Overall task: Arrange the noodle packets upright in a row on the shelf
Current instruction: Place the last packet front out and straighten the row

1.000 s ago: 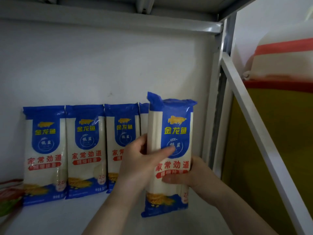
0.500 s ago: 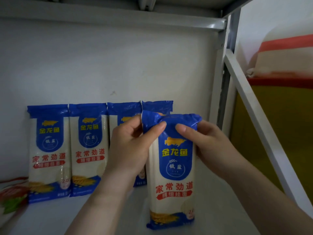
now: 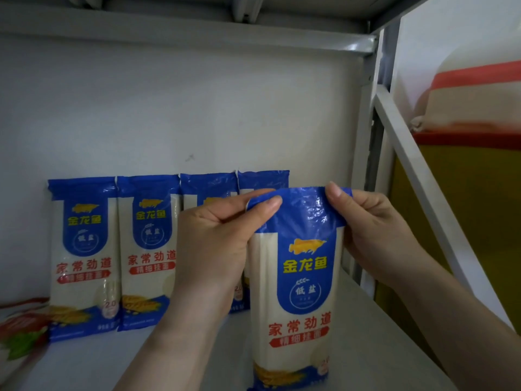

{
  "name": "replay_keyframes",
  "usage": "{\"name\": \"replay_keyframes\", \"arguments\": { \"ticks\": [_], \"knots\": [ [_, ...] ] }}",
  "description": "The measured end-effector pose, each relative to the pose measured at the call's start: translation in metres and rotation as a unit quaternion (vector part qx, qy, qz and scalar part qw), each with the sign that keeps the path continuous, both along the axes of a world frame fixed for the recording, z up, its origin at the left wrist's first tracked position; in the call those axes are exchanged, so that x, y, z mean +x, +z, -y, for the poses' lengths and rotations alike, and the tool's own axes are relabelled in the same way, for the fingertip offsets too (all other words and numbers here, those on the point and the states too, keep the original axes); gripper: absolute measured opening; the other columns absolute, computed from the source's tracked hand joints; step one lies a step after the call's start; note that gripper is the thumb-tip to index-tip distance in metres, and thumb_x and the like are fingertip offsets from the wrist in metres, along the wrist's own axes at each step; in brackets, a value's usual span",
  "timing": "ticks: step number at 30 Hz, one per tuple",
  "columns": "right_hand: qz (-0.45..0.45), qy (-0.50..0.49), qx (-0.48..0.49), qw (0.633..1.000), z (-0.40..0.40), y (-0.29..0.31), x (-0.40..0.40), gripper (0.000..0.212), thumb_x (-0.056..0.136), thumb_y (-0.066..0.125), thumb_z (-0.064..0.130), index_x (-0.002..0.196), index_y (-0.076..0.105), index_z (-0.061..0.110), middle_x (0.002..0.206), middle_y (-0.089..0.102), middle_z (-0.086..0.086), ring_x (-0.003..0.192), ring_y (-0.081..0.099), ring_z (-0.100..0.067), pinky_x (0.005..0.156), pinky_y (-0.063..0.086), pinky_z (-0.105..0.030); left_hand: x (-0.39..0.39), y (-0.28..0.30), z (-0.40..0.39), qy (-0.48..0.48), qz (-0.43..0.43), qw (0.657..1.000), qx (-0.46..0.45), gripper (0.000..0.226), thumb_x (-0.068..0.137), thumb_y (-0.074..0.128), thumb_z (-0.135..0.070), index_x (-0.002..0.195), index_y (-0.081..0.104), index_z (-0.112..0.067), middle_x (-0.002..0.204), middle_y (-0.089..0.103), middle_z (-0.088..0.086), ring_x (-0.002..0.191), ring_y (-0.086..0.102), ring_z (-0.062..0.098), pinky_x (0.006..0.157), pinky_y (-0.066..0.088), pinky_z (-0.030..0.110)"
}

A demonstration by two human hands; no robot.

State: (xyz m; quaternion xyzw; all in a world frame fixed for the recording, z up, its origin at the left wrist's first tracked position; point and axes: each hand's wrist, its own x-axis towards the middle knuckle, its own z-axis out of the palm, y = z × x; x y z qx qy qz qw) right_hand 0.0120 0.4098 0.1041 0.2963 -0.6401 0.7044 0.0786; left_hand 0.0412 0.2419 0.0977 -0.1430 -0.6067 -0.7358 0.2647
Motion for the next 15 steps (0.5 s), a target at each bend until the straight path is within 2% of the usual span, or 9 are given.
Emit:
{"name": "replay_keyframes", "arguments": {
  "ticks": [3,6,9,11,13,15],
  "knots": [
    [-0.018,-0.016,0.020,1.000,0.002,0.002,0.000,0.040,0.072,0.055,0.047,0.070,0.072,0.011,0.075,0.075,-0.006,0.072,0.072,-0.016,0.066,0.058,-0.023,-0.003,-0.001,0.002,0.004,-0.002,1.000,0.018,0.016,0.064,0.071,-0.028,0.078,0.078,-0.026,0.079,0.077,-0.001,0.079,0.074,0.014,0.066,0.059,0.023],
    [-0.024,-0.050,0.038,0.998,0.005,0.003,0.002,0.049,0.077,0.050,0.048,0.073,0.066,0.003,0.073,0.074,-0.007,0.069,0.072,-0.017,0.065,0.058,-0.024,-0.004,-0.003,0.001,0.016,-0.002,0.999,0.038,0.020,0.066,0.069,-0.033,0.082,0.078,-0.026,0.081,0.077,0.000,0.083,0.073,0.016,0.072,0.059,0.028],
    [-0.036,-0.115,-0.009,0.993,0.013,-0.002,0.003,0.046,0.079,0.050,0.042,0.067,0.065,0.000,0.061,0.071,-0.004,0.057,0.067,-0.014,0.056,0.054,-0.023,-0.006,-0.009,0.000,0.004,0.007,1.000,0.021,0.022,0.072,0.059,-0.047,0.085,0.076,-0.040,0.086,0.076,-0.003,0.086,0.072,0.012,0.076,0.057,0.030],
    [-0.021,-0.138,-0.059,0.988,0.017,-0.006,0.001,0.040,0.079,0.053,0.042,0.064,0.066,0.006,0.059,0.069,-0.002,0.056,0.066,-0.013,0.053,0.053,-0.022,-0.009,-0.012,0.005,-0.041,0.030,0.999,-0.020,0.033,0.073,0.048,-0.062,0.095,0.069,-0.048,0.098,0.075,-0.009,0.095,0.070,0.007,0.083,0.053,0.030],
    [-0.001,-0.151,-0.093,0.984,0.018,-0.009,-0.001,0.035,0.078,0.054,0.044,0.057,0.067,0.019,0.061,0.070,0.000,0.059,0.067,-0.014,0.056,0.054,-0.025,-0.013,-0.015,0.012,-0.102,0.074,0.987,-0.101,0.047,0.064,0.050,-0.073,0.099,0.065,-0.046,0.097,0.074,-0.011,0.092,0.070,0.005,0.081,0.053,0.029],
    [-0.002,-0.163,-0.101,0.981,0.016,-0.010,-0.003,0.036,0.080,0.054,0.044,0.054,0.067,0.023,0.062,0.070,0.000,0.062,0.068,-0.016,0.060,0.055,-0.030,-0.014,-0.021,0.014,-0.167,0.143,0.953,-0.209,0.044,0.059,0.064,-0.059,0.097,0.064,-0.036,0.086,0.075,-0.010,0.080,0.072,0.003,0.069,0.055,0.021]
  ]
}}
